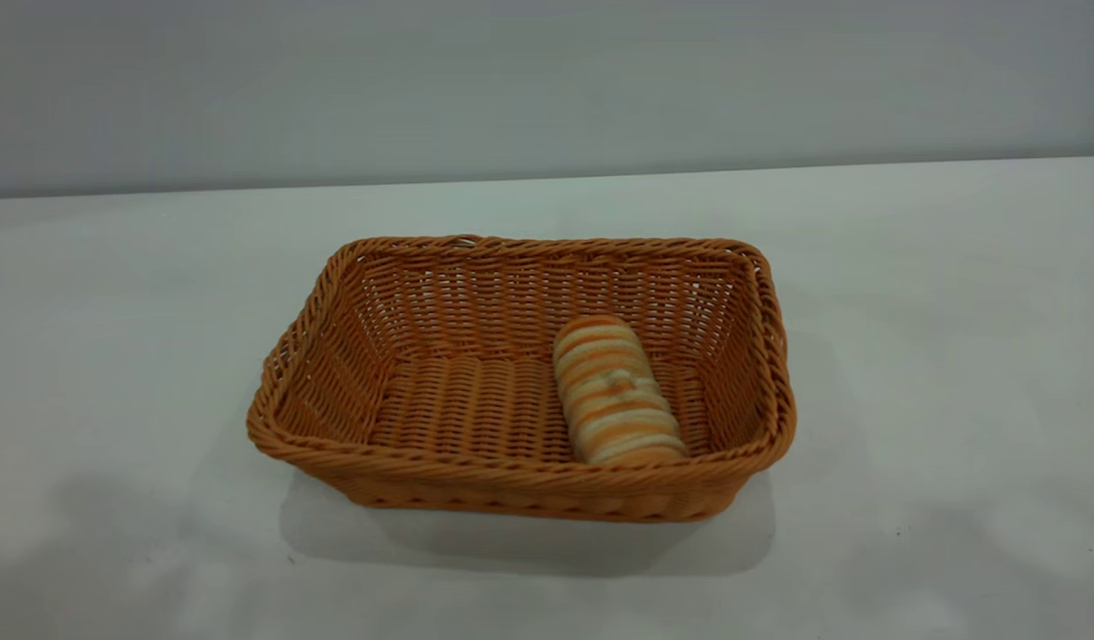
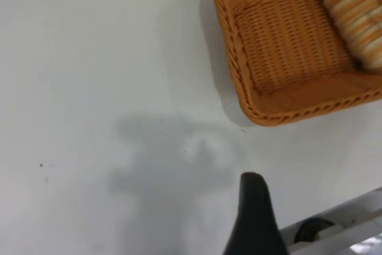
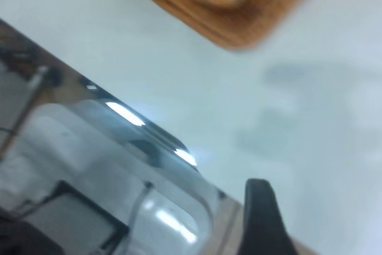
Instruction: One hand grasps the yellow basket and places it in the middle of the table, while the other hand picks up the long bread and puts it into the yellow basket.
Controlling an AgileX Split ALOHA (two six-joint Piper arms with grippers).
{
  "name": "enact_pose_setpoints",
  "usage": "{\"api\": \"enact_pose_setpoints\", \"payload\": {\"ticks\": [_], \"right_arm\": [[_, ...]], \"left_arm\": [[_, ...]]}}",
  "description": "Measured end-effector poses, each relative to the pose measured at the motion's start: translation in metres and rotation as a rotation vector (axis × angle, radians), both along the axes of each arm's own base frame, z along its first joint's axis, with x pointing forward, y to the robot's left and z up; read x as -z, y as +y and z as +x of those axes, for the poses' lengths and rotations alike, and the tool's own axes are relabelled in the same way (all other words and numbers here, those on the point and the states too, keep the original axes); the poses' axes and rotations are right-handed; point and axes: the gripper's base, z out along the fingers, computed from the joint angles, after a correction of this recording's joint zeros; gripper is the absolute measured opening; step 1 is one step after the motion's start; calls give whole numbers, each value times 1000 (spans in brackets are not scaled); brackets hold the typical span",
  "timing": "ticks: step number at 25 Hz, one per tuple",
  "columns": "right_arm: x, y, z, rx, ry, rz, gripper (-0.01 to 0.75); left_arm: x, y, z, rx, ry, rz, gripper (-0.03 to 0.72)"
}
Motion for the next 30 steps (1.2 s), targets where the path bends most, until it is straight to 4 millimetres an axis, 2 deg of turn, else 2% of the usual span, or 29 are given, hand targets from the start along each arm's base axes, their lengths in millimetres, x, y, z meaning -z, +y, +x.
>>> {"api": "enact_pose_setpoints", "payload": {"ticks": [1,4,6,11,14,21,30], "right_arm": [[-1,-8,-17,25,-23,-19,536],[14,-29,-65,89,-49,-75,536],[28,-42,-90,140,-98,-104,534],[62,-63,-133,214,-227,-122,534],[79,-67,-148,234,-236,-107,534],[79,-70,-158,249,-296,-76,504],[79,-70,-158,251,-297,-74,444]], "left_arm": [[-1,3,-11,-6,-10,-6,584],[9,10,-43,-11,-10,-8,584],[26,15,-62,-12,19,-1,584],[73,27,-104,-44,91,21,584],[99,31,-122,-54,108,25,584],[136,38,-145,-67,62,28,584],[143,45,-165,-35,37,63,584]]}}
